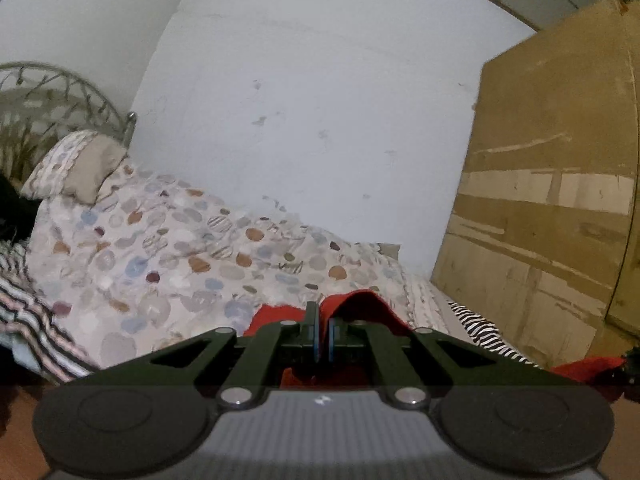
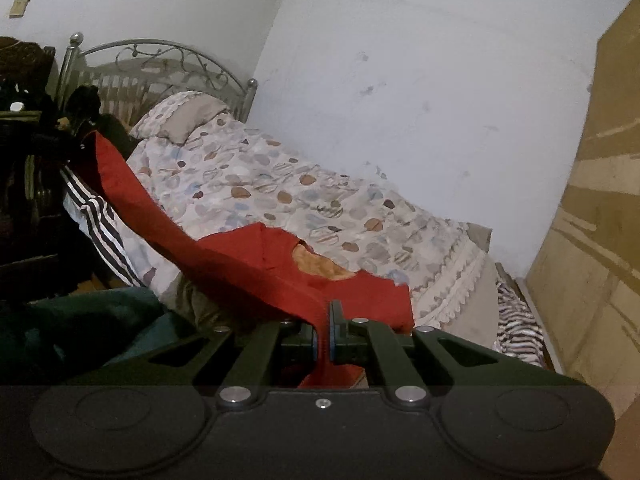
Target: Fold small clothes
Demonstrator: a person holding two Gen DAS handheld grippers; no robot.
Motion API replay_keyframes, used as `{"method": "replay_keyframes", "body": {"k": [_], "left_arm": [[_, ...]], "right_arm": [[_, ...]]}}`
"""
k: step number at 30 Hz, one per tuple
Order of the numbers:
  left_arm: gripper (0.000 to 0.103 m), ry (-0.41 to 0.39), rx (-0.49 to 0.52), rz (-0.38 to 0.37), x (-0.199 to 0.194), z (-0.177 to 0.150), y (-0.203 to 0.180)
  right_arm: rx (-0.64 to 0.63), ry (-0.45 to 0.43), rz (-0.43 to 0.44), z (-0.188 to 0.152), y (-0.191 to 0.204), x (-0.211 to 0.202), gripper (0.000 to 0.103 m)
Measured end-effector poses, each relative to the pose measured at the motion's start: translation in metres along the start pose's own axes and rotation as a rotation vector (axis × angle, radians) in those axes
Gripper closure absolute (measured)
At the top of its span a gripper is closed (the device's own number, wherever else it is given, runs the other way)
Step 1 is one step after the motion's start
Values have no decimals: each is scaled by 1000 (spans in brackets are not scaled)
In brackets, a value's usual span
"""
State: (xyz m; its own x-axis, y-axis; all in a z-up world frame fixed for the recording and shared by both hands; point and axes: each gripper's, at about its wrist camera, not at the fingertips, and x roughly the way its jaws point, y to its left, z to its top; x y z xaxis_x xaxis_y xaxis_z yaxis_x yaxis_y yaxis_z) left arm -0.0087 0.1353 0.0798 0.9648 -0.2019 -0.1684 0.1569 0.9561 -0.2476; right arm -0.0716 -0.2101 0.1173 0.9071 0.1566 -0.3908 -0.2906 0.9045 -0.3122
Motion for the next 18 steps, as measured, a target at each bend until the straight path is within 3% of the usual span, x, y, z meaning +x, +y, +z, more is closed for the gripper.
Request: {"method": "replay_keyframes", "body": {"k": [5,11,18], "left_arm": [[100,34,24,-19,51,26,-2],[100,8,108,3,140,57,-5],[100,153,166,26,277,71,3]], "right_arm": [[17,-25,-6,15,-21,33,99],[-36,-59,-25,45,-63,111,99],[-28,6,-30,67,-111,243,98]]}}
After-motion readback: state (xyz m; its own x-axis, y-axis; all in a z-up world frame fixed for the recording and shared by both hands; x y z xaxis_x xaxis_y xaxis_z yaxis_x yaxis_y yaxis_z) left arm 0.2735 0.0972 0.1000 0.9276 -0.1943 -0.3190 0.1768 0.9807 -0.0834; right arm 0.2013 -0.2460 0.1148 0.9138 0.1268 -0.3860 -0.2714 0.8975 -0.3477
